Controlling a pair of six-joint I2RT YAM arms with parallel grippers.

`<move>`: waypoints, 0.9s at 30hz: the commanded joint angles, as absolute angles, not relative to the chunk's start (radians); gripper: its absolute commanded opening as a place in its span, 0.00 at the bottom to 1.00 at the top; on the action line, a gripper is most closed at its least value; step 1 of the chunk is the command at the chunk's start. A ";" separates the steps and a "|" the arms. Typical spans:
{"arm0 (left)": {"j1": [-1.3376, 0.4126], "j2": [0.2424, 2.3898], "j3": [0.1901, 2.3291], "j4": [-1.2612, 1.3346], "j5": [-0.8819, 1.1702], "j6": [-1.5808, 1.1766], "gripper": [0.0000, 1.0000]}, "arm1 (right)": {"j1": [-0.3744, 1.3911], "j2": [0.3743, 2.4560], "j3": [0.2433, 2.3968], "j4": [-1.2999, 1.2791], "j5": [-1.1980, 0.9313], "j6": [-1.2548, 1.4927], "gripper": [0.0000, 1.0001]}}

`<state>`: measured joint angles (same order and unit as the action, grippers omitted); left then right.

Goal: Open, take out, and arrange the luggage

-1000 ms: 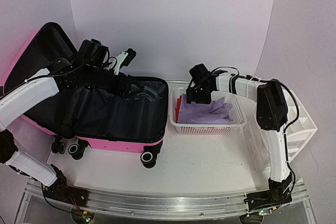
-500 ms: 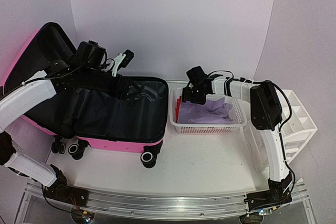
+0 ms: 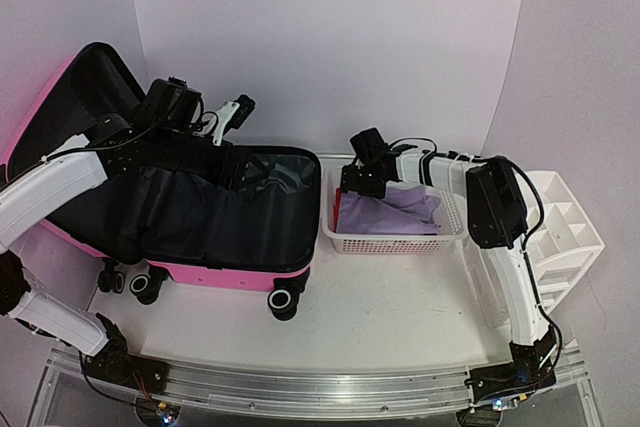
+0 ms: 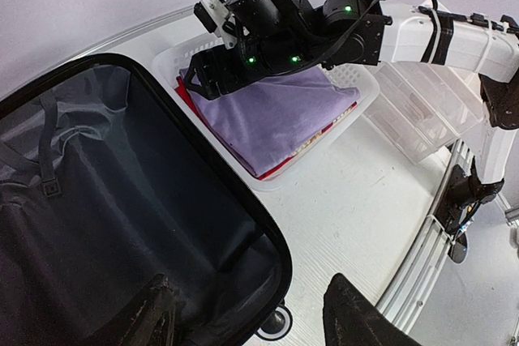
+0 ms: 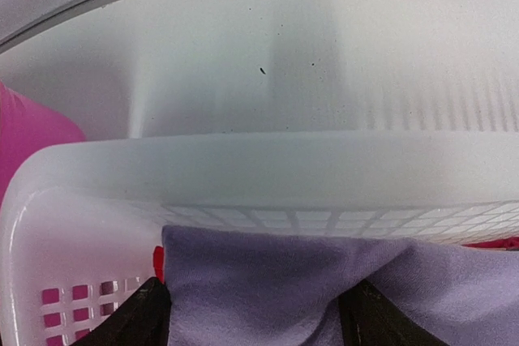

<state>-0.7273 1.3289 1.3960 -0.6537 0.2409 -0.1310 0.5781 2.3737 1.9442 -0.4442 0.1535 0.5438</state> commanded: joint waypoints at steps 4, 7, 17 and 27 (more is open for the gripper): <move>-0.722 1.298 1.402 -0.628 0.247 -0.133 0.63 | 0.587 2.425 2.029 -0.490 0.247 0.520 0.67; -0.722 1.296 1.402 -0.628 0.249 -0.133 0.63 | 0.594 2.432 2.022 -0.495 0.261 0.492 0.61; -0.721 1.285 1.398 -0.629 0.237 -0.132 0.63 | 0.594 2.379 1.983 -0.374 0.095 0.475 0.10; -0.722 1.285 1.402 -0.628 0.234 -0.135 0.63 | 0.590 2.224 1.841 -0.232 -0.092 0.365 0.00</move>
<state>-0.7254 1.3151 1.3911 -0.6533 0.2398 -0.1314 0.5781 2.3497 1.8828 -0.3527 0.0395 0.4103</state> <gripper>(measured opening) 0.630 0.048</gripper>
